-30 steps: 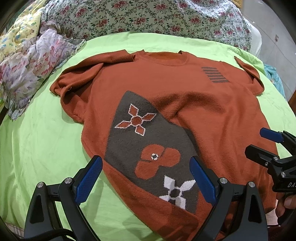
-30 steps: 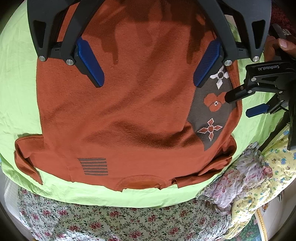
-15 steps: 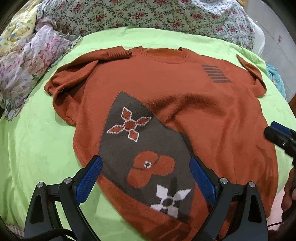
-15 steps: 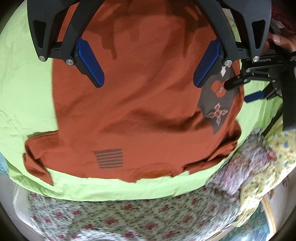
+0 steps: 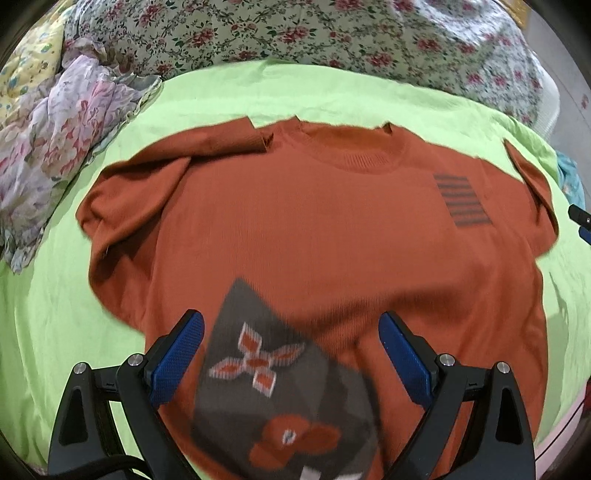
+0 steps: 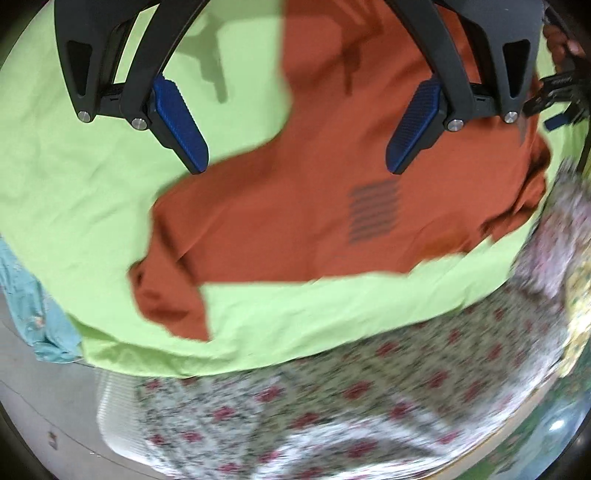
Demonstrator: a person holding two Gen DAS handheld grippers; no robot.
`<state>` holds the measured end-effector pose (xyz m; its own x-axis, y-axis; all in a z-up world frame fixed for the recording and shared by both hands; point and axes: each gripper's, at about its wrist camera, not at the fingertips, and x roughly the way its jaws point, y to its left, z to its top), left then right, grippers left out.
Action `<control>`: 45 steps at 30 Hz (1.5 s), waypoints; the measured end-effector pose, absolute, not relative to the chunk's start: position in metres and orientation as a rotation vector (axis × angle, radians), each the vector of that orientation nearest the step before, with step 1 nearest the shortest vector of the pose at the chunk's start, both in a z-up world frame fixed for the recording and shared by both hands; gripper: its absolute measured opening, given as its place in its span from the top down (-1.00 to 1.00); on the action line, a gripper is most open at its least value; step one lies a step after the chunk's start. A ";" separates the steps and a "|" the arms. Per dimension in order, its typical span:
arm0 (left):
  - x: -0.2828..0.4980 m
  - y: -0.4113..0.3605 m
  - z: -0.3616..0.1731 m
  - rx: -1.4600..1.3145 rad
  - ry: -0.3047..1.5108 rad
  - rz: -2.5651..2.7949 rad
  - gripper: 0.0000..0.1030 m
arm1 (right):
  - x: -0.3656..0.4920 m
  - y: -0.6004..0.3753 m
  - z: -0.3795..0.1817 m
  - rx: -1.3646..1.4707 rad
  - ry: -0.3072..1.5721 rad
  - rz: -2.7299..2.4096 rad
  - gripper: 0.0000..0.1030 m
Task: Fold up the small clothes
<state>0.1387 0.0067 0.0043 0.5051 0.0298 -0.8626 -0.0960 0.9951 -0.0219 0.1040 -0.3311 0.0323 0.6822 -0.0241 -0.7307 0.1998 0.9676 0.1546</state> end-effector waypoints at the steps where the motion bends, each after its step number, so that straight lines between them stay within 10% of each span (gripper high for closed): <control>1: 0.145 0.007 0.005 -0.075 1.037 0.081 -0.86 | 0.116 -0.346 0.035 0.237 0.812 -0.146 -0.88; 20: 0.259 -0.002 -0.035 -0.114 1.153 0.157 -0.87 | 0.311 -0.480 -0.014 0.214 0.972 -0.330 -0.78; 24: 0.267 -0.003 -0.042 -0.115 1.168 0.149 -0.87 | 0.323 -0.500 -0.036 0.215 1.039 -0.375 -0.32; 28: 0.268 0.001 -0.046 -0.126 1.171 0.144 -0.87 | 0.314 -0.511 -0.026 0.283 1.009 -0.364 0.82; 45: 0.198 0.077 0.000 -0.361 1.103 0.006 -0.86 | 0.232 -0.216 0.043 0.329 0.865 0.462 0.85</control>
